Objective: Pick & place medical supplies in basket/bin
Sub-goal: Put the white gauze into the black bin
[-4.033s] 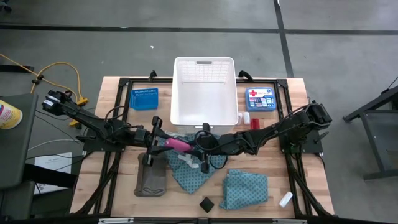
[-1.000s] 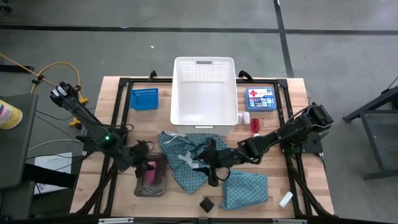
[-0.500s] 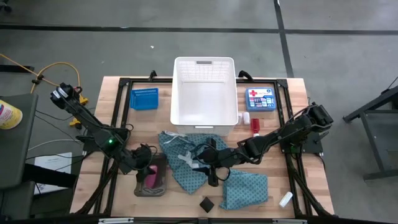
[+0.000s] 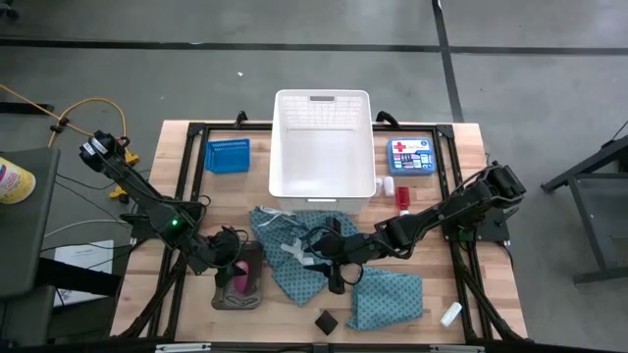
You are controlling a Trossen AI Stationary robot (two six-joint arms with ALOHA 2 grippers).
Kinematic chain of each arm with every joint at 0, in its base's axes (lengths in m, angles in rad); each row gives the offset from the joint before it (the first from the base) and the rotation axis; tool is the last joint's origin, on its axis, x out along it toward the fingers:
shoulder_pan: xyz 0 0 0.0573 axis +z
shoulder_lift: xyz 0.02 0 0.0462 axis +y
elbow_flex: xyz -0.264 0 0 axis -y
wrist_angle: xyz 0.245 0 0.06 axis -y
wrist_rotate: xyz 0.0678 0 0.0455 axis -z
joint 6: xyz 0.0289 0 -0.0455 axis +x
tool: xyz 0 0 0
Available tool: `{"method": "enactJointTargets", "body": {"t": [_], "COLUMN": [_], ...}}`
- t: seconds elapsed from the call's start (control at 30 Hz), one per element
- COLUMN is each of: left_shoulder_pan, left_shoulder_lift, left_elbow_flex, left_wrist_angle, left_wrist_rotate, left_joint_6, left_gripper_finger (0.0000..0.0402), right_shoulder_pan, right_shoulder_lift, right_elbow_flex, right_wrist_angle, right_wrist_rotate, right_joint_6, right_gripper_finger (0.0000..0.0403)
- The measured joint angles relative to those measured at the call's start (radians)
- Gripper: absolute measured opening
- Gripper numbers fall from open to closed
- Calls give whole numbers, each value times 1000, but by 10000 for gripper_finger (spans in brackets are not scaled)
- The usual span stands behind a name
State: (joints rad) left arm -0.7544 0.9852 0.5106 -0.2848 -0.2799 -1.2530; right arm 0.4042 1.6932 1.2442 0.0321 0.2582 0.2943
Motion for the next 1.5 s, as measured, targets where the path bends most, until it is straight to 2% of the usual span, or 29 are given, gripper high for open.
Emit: {"method": "enactJointTargets", "body": {"t": [0.4, 0.5, 0.8, 1.03, 1.27, 1.5], "left_shoulder_pan": [8, 35, 141, 170, 194, 230], "left_shoulder_lift": [-11, -60, -310, -340, -329, -329], "left_elbow_flex": [0, 3, 26, 26, 26, 26], "left_wrist_angle": [0, -2, 1, -2, 3, 3], "left_wrist_rotate": [-3, -4, -18, -40, -60, -71], "left_joint_6": [70, 133, 405, 508, 607, 611], "left_gripper_finger": [218, 218, 218, 218, 218, 218], "right_shoulder_pan": [0, 0, 0, 0, 2, 14], "right_shoulder_lift": [0, 0, 0, 0, -12, -65], "right_elbow_flex": [0, 0, 0, 0, 0, 0], "right_wrist_angle": [-1, -1, -1, -8, -165, -351], "right_wrist_rotate": [0, 0, 0, 0, -1, 3], "right_joint_6": [0, 0, -2, -2, -3, 30], "right_gripper_finger": [183, 183, 183, 183, 183, 183]}}
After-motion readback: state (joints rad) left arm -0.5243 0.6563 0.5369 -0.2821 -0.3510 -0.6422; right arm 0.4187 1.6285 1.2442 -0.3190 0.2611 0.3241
